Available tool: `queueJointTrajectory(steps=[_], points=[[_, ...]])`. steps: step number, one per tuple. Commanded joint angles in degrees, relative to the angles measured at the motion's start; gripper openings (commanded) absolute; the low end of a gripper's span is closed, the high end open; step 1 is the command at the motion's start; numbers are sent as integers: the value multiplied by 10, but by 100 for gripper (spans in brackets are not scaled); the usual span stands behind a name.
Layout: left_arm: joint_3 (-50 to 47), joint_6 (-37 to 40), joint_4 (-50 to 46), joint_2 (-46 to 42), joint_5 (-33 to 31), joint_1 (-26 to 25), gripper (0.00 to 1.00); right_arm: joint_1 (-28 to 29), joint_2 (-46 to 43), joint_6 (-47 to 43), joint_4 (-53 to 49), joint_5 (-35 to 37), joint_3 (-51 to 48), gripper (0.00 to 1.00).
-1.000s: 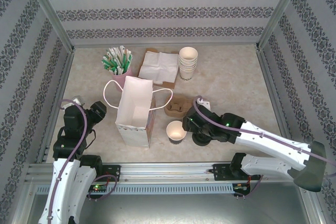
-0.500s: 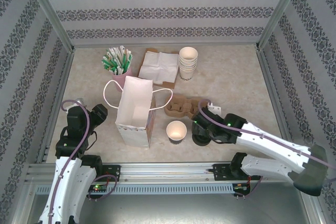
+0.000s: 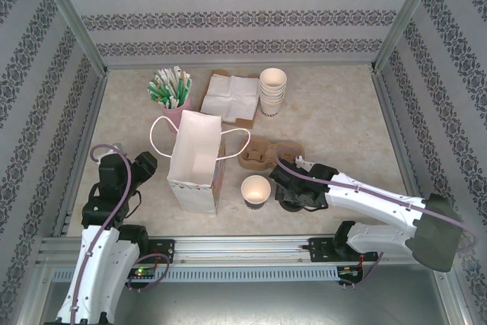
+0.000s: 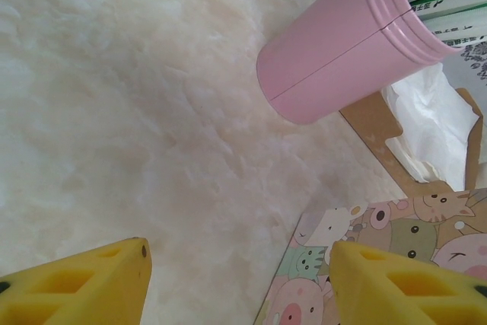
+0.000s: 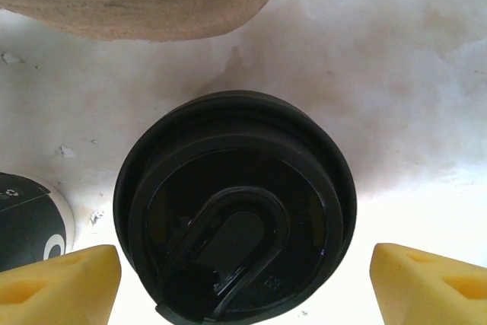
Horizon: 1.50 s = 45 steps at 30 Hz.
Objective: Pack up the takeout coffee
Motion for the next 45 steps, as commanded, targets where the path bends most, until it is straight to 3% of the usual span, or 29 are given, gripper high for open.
queueJointTrajectory(steps=[1,19,31,38,45], points=[[-3,4,16,3,-7,1,64,-2,10,14,13,-2,-8,84],[-5,-2,16,5,-1,1,64,-19,1,12,35,1,-33,79],[-1,-4,14,4,1,1,64,-40,-37,9,21,9,-51,70],[0,-6,13,4,4,2,64,-82,-80,-14,-5,9,-63,70],[0,-7,15,4,6,1,64,-170,-141,-48,-9,-33,-91,69]])
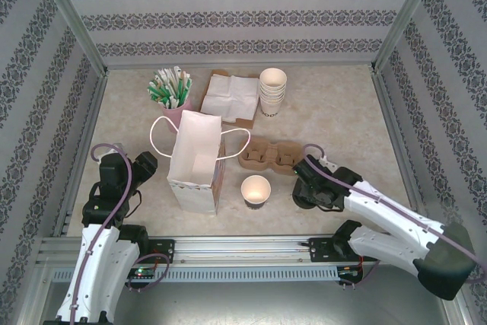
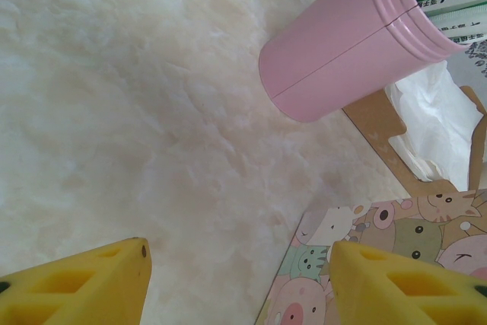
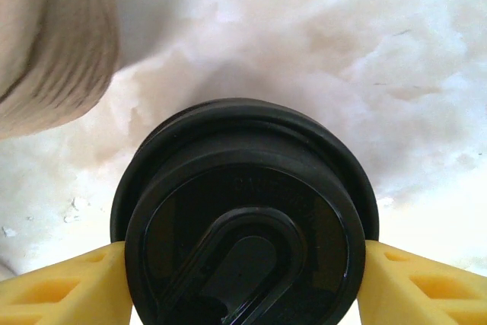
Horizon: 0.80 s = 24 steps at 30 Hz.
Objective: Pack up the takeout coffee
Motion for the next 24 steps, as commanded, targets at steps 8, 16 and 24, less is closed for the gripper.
queueJointTrajectory(steps=[8,16,24], points=[[0,-6,16,-2,4,1,64,-66,-60,-79,-44,-32,17,68],[1,-5,17,-1,5,2,64,-40,-22,-161,-83,-50,119,69],[1,-5,19,0,6,1,64,72,53,-194,-51,-78,214,69]])
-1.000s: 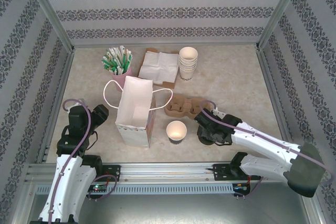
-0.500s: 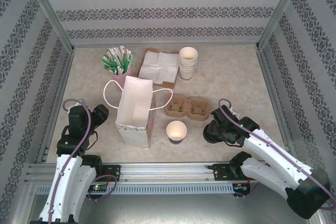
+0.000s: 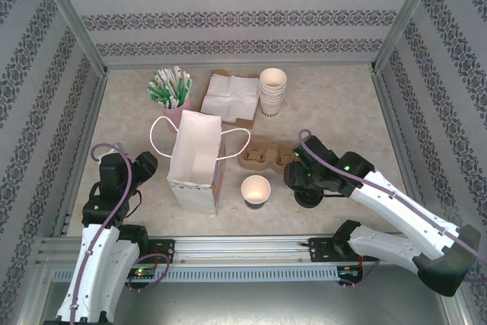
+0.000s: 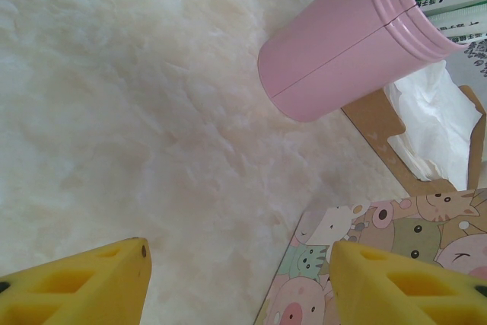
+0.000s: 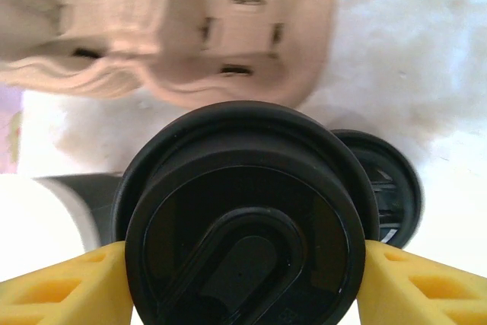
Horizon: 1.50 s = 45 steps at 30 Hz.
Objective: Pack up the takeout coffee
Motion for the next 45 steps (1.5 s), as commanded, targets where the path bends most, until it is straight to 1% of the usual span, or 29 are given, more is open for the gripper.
queueJointTrajectory(steps=[1,8,20,35,45], points=[[1,-5,17,0,6,1,64,38,32,-23,18,-30,36,69],[2,-4,13,0,6,1,64,105,99,-23,41,-52,80,69],[4,0,9,0,5,1,64,159,165,-34,39,-56,114,69],[2,1,7,-1,4,1,64,183,220,-54,6,-22,139,70],[2,1,6,-2,3,2,64,192,240,-56,2,-17,147,71]])
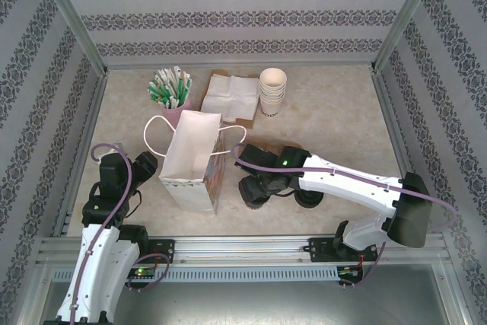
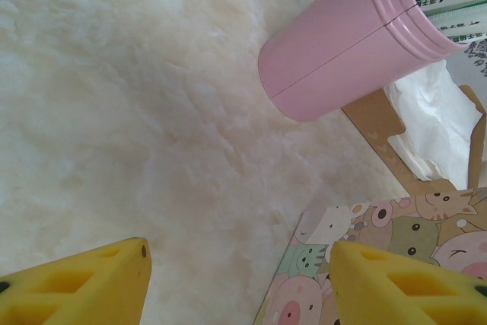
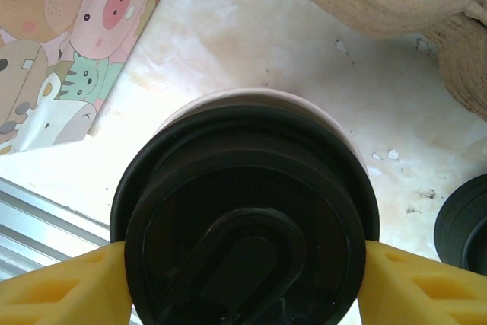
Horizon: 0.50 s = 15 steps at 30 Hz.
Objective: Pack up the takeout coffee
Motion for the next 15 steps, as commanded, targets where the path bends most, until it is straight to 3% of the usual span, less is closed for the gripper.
queueJointTrajectory(steps=[1,15], points=[[3,1,7,-2,3,1,64,9,9,-5,-15,15,10,71],[4,1,7,-1,3,2,64,24,45,-7,-33,30,16,71]])
